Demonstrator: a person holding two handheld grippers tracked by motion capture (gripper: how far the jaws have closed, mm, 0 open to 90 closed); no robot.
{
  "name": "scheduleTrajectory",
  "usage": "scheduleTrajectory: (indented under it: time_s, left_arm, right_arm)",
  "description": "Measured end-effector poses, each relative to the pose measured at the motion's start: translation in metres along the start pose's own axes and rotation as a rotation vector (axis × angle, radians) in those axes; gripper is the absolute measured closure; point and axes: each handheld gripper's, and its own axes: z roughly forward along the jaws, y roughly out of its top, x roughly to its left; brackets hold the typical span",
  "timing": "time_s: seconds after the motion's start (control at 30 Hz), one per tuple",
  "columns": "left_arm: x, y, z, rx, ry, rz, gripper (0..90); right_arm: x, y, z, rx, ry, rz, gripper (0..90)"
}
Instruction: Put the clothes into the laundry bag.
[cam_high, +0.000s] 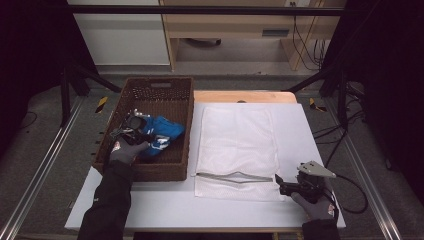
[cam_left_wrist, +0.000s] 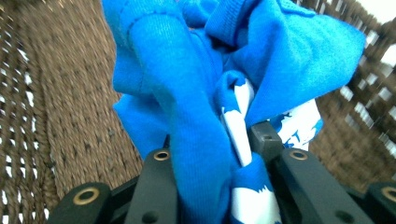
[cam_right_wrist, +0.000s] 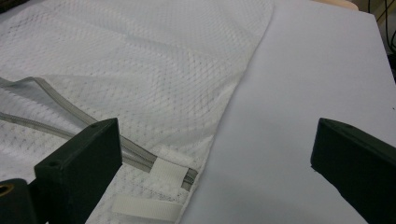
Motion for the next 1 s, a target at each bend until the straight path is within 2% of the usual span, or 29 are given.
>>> scheduleTrajectory:
  time_s: [0.03, 0.07, 0.13, 0.17, 0.2, 0.27, 0.33, 0.37, 0.4, 0.43, 0.47, 0.57, 0.6, 0.73, 0.9, 0.97, 1.0]
  left_arm:
    - [0.001, 0.0, -0.003, -0.023, 0.005, -0.012, 69.7]
    - [0.003, 0.0, -0.008, -0.069, -0.009, -0.036, 70.0]
    - [0.005, 0.0, -0.013, -0.125, -0.016, -0.06, 70.3]
    - [0.005, 0.0, -0.013, -0.125, -0.016, -0.06, 70.4]
    - [0.007, 0.0, -0.016, -0.153, -0.028, -0.075, 70.4]
    - [0.01, -0.001, -0.024, -0.227, -0.037, -0.104, 70.5]
    - [0.01, -0.001, -0.029, -0.273, -0.022, -0.117, 70.5]
    - [0.01, -0.001, -0.029, -0.273, -0.022, -0.117, 70.5]
    - [0.011, -0.001, -0.033, -0.304, -0.023, -0.123, 70.5]
    - [0.011, -0.001, -0.033, -0.304, -0.023, -0.123, 70.5]
    - [0.01, -0.001, -0.037, -0.332, -0.019, -0.127, 70.5]
    - [0.01, -0.001, -0.041, -0.358, -0.022, -0.139, 70.5]
    - [0.009, -0.001, -0.046, -0.382, -0.023, -0.148, 70.5]
    - [0.006, -0.001, -0.056, -0.433, -0.044, -0.158, 70.5]
    - [0.001, 0.0, -0.068, -0.474, -0.053, -0.152, 70.5]
    - [-0.003, 0.0, -0.074, -0.493, -0.05, -0.146, 70.4]
    - [-0.008, 0.0, -0.08, -0.507, -0.05, -0.139, 70.4]
  right_arm:
    - [0.0, 0.0, 0.0, -0.001, -0.002, 0.001, 2.4]
    - [-0.001, 0.0, -0.001, -0.007, -0.004, -0.005, 2.4]
    - [-0.001, 0.0, -0.001, -0.01, -0.004, -0.003, 2.4]
    - [-0.001, 0.0, -0.001, -0.01, -0.004, -0.003, 2.4]
    - [-0.001, 0.0, -0.001, -0.009, -0.004, -0.001, 2.4]
    - [-0.001, 0.0, -0.001, -0.009, -0.006, -0.003, 2.4]
    - [-0.001, 0.0, 0.0, -0.007, -0.005, -0.003, 2.3]
    - [-0.001, 0.0, 0.0, -0.007, -0.005, -0.003, 2.3]
    - [-0.001, 0.0, 0.0, -0.008, -0.004, -0.003, 2.2]
    - [-0.001, 0.0, 0.0, -0.008, -0.004, -0.003, 2.2]
    - [-0.001, 0.001, -0.001, -0.01, -0.004, -0.001, 2.2]
    - [-0.001, 0.001, -0.001, -0.012, -0.002, 0.004, 1.9]
    - [-0.001, 0.001, -0.001, -0.013, -0.001, 0.003, 1.6]
    - [-0.001, 0.001, -0.002, -0.022, -0.002, 0.005, 0.6]
    - [-0.001, 0.001, -0.003, -0.027, -0.001, -0.015, 0.4]
    - [0.0, 0.001, -0.002, -0.02, -0.001, -0.02, 0.4]
    - [0.001, 0.001, -0.002, -0.013, -0.015, -0.021, 0.5]
